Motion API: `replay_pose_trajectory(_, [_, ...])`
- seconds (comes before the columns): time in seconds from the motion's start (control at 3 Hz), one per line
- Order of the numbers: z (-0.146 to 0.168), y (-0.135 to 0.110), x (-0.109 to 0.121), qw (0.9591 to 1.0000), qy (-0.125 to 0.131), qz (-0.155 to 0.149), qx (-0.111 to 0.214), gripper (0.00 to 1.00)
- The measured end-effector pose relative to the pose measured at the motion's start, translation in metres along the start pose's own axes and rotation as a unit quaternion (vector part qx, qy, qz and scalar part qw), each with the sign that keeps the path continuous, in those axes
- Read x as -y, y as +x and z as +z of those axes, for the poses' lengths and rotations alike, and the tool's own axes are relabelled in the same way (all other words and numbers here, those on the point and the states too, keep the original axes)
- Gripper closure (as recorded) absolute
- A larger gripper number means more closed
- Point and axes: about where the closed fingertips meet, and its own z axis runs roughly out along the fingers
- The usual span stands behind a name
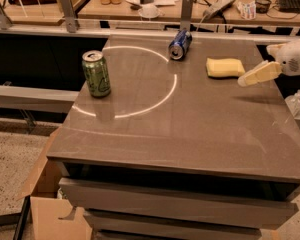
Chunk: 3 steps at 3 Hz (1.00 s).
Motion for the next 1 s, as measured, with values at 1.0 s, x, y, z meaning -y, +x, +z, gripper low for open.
replay_pose_trajectory(1.0, [0.067,0.002,-0.006,0.9992,-0.030,-0.009,-0.023,0.15])
